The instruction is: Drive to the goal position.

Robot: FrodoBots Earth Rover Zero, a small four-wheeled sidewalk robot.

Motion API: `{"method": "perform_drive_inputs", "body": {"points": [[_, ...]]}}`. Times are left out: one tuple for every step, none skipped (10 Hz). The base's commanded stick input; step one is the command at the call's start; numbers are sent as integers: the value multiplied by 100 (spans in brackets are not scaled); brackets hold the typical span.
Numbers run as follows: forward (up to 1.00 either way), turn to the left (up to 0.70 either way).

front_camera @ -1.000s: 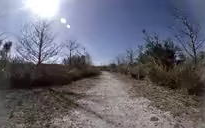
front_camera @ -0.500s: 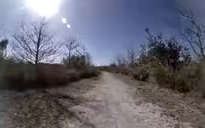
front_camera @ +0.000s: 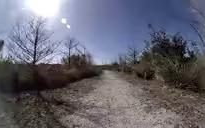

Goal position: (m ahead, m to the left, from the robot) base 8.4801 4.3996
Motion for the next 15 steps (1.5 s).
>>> {"method": "perform_drive_inputs", "body": {"points": [[66,0],[66,0],[66,-2],[66,-4],[66,-7],[66,-4],[66,-4],[66,-6],[66,-9],[66,-12],[66,-13],[66,-11],[66,-11],[66,-12],[66,-12]]}}
